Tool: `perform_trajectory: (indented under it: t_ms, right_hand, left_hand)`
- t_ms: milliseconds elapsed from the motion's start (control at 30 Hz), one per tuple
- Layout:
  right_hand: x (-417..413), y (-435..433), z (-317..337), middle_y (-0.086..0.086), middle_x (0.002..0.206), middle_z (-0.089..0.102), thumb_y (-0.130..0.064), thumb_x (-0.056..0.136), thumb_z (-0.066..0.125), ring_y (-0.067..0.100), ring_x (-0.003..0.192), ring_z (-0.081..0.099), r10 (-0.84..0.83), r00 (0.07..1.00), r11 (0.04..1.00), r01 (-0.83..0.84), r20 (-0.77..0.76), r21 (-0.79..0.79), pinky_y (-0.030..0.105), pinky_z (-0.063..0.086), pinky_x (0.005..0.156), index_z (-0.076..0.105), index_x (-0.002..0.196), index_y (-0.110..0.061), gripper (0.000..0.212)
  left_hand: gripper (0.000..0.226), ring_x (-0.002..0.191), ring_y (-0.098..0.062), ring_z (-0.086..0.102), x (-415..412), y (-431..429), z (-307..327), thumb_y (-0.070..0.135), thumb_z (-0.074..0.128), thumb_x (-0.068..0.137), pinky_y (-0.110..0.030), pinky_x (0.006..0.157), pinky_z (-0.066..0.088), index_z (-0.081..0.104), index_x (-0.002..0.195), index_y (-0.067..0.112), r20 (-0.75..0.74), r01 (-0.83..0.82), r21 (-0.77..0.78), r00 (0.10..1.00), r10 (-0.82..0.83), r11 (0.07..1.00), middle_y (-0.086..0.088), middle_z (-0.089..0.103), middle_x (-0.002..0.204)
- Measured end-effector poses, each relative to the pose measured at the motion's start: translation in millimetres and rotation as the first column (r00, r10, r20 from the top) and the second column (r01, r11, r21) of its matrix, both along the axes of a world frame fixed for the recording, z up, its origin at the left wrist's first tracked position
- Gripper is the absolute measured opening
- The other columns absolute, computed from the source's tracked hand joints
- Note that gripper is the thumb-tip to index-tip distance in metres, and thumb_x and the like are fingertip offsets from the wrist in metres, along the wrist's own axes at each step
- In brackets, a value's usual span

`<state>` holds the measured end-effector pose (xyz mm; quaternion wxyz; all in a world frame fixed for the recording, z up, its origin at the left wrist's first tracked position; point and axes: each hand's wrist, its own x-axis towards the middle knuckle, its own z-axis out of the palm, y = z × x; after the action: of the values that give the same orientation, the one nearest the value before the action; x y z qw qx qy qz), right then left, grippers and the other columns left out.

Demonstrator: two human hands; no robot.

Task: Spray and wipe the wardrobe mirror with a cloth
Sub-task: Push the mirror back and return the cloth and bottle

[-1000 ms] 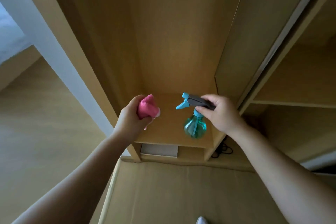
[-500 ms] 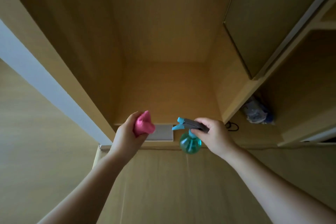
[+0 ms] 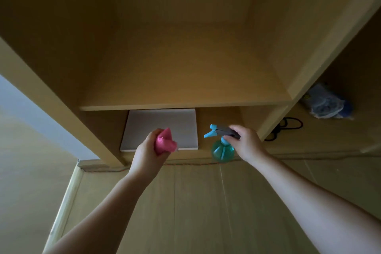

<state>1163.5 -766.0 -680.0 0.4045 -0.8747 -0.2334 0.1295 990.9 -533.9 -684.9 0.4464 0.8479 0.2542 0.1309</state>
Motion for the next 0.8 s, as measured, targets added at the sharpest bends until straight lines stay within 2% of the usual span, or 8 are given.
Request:
perform_trajectory:
  t_ms: [67,167,267,367,500,600,733,800]
  right_hand:
    - [21,5,-20,-0.005,0.097,0.063,-0.012,0.088,0.068,0.016,0.093,0.062,-0.016,0.999,1.0,0.016,0.034,-0.004,0.008,0.039,0.069,0.065,0.118,-0.008,0.03]
    - [51,12,-47,-0.001,0.1,0.063,-0.014,0.091,0.065,0.019,0.094,0.061,-0.021,0.999,0.999,0.022,0.045,-0.031,0.023,0.042,0.073,0.064,0.117,-0.01,0.027]
    - [73,17,-71,-0.005,0.099,0.061,-0.018,0.093,0.063,0.016,0.095,0.059,-0.034,0.999,0.998,0.036,0.039,-0.059,0.023,0.042,0.072,0.063,0.12,-0.015,0.027]
    - [84,18,-85,-0.004,0.106,0.061,-0.018,0.094,0.061,0.016,0.1,0.058,-0.039,0.999,0.997,0.04,0.002,-0.069,0.025,0.041,0.08,0.06,0.126,-0.015,0.033]
    - [90,16,-93,0.002,0.116,0.065,-0.022,0.095,0.059,0.018,0.103,0.059,-0.07,0.997,0.994,0.072,0.022,-0.088,0.027,0.044,0.08,0.058,0.129,-0.013,0.035]
    - [89,15,-96,0.005,0.12,0.065,-0.023,0.095,0.06,0.023,0.11,0.06,-0.085,0.995,0.993,0.089,0.047,-0.082,0.034,0.049,0.088,0.056,0.132,-0.013,0.039]
    - [77,8,-96,0.007,0.143,0.049,-0.027,0.094,0.062,0.024,0.126,0.051,-0.113,0.988,0.986,0.125,0.109,-0.109,0.027,0.042,0.096,0.037,0.148,-0.014,0.061]
    - [67,0,-98,0.008,0.151,0.038,-0.029,0.094,0.061,0.027,0.128,0.049,-0.102,0.97,0.972,0.144,0.219,-0.184,0.028,0.043,0.096,0.029,0.15,-0.013,0.067]
  left_hand:
    - [0.057,0.091,-0.001,0.059,16,7,-20,0.018,0.076,0.073,-0.026,0.073,0.051,0.05,0.122,0.034,0.012,-0.003,0.021,1.0,0.002,1.0,0.023,0.059,0.098]
    - [0.056,0.09,-0.001,0.059,39,13,-44,0.018,0.075,0.074,-0.031,0.074,0.054,0.051,0.121,0.035,0.035,-0.01,0.028,0.999,0.009,1.0,0.021,0.06,0.098]
    - [0.055,0.085,0.006,0.057,53,14,-62,0.019,0.075,0.072,-0.025,0.069,0.05,0.049,0.114,0.043,0.067,-0.033,0.034,0.997,0.03,0.999,0.025,0.059,0.094]
    - [0.059,0.082,0.01,0.056,59,13,-73,0.017,0.075,0.071,-0.018,0.064,0.044,0.044,0.108,0.051,0.062,-0.049,0.028,0.997,0.047,0.998,0.023,0.06,0.09]
    - [0.059,0.081,0.015,0.054,61,13,-79,0.017,0.076,0.071,-0.015,0.062,0.041,0.047,0.113,0.046,0.059,-0.054,0.028,0.997,0.052,0.998,0.025,0.059,0.088]
    - [0.06,0.082,0.014,0.055,61,12,-82,0.017,0.076,0.071,-0.019,0.063,0.045,0.045,0.11,0.05,0.068,-0.039,0.032,0.997,0.037,0.999,0.024,0.059,0.089]
    - [0.06,0.081,0.007,0.058,58,8,-84,0.017,0.076,0.071,-0.027,0.067,0.053,0.045,0.11,0.051,0.087,-0.031,0.015,0.996,0.03,0.999,0.021,0.06,0.091]
    - [0.059,0.081,0.007,0.058,57,5,-85,0.018,0.076,0.072,-0.026,0.067,0.052,0.045,0.109,0.052,0.097,-0.022,0.013,0.995,0.02,1.0,0.021,0.061,0.091]
